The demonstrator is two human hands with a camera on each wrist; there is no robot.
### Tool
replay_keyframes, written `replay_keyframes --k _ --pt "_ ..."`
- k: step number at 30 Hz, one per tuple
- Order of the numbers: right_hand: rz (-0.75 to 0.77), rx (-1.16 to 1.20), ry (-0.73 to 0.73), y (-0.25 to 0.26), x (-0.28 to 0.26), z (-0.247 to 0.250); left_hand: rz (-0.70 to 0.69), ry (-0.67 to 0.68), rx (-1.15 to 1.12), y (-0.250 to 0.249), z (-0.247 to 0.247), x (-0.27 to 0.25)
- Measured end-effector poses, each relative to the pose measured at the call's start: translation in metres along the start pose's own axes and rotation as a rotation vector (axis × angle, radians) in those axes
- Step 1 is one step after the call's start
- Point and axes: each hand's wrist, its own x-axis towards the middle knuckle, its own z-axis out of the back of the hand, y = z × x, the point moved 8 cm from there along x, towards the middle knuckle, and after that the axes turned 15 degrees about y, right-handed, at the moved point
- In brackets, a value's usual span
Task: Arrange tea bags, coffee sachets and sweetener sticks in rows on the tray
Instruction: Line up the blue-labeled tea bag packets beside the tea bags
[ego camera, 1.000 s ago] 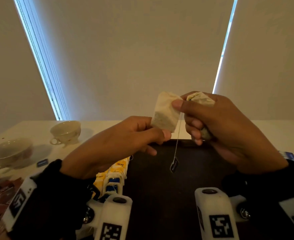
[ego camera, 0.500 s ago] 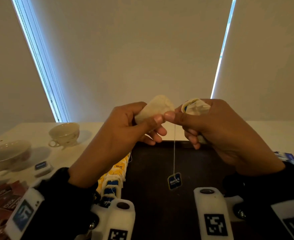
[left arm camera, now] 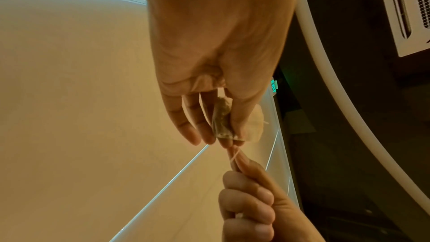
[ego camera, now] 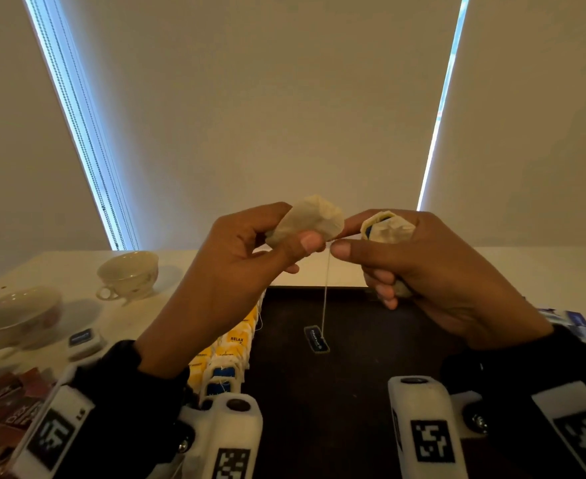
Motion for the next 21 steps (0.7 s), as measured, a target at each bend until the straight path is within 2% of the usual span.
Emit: replay_keyframes --k 4,9,14,17,21 --pt "0.013 -0.037 0.005 0.002 0.000 -0.001 -0.004 0.087 -0.033 0.000 -0.003 -0.001" --pt "-0.003 -0.049 -0.005 0.004 -0.001 -0.002 0.107 0.118 -0.248 0.007 -0.010 -0.002" --pt "0.069 -0.136 -0.096 0.014 -0.002 -0.003 0.134 0.114 -0.230 0.012 -0.014 -0.001" --pt "0.022 -0.229 -0.107 0.011 -0.003 -0.007 0.165 0.116 -0.278 0.015 -0.017 -0.001" --pt "-0.166 -0.272 -0.055 -0.003 0.001 -0.011 0.231 0.093 -0.282 0.027 -0.014 0.000"
